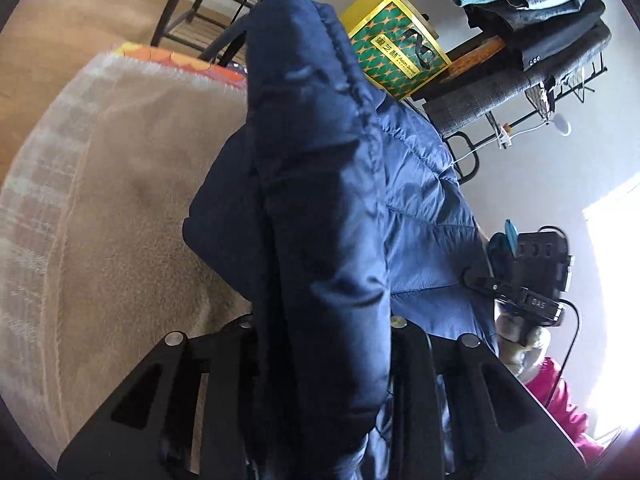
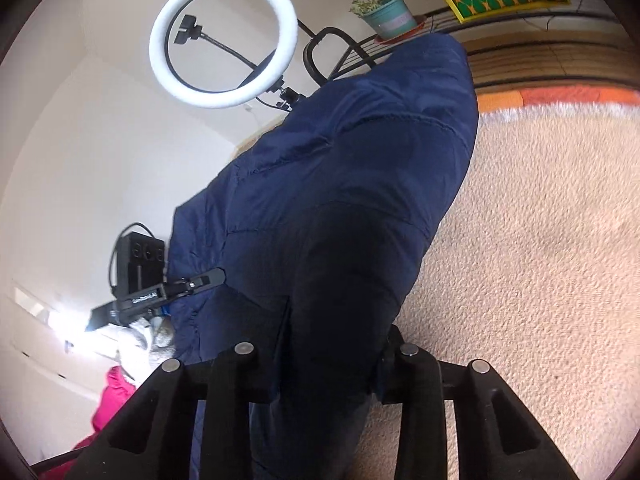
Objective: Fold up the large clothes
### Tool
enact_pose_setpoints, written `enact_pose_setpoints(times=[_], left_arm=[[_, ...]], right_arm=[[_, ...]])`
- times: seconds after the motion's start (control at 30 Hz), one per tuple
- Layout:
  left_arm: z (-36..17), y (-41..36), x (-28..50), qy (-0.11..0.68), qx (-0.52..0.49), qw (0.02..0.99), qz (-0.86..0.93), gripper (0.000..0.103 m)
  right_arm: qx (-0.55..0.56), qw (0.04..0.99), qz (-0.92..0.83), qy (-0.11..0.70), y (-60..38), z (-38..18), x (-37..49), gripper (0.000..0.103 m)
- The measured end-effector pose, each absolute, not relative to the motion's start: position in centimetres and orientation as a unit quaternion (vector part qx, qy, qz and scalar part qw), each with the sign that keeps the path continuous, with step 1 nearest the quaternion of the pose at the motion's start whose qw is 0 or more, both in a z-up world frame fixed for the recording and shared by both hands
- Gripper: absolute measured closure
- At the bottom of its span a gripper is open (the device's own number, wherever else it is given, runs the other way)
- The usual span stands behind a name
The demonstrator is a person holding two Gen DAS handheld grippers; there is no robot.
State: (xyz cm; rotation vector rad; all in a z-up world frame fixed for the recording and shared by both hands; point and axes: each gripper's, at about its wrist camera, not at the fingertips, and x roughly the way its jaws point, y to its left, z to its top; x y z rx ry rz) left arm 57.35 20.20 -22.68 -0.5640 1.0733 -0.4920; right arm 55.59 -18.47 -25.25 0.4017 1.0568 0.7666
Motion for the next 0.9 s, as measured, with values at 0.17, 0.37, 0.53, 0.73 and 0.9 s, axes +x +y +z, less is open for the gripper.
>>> enact_pose_setpoints(times=[0.17,0.37,0.53,0.73,0.9], left_arm=[[-20.0,19.1,54.8,0.492,-0.250,0.803,-0.225,0.082],[-16.9,17.2,50.0,0.482,-0.245,0.808,-0.233,0.083],[-13.4,13.6,45.5,0.473,-0.238,0.812,-0.246,0.083],[-9.4,8.3,40.9,0.463,-0.230,0.812,-0.270,0.083],[-6.6,2.9,37.9,0.461,-0.202,0.814,-0.290,0.083]], right_arm=[[0.141,0.796,0.339,0.482,-17.9,-22.0,53.8,0.080],[0.103,0.809,0.336,0.471,-19.4,-17.7,49.6,0.083],[0.077,0.824,0.326,0.457,-22.0,-14.4,45.1,0.083],[0.062,0.843,0.307,0.437,-27.0,-11.1,39.2,0.083],[0.048,0.860,0.283,0.423,-31.6,-8.8,35.1,0.083]])
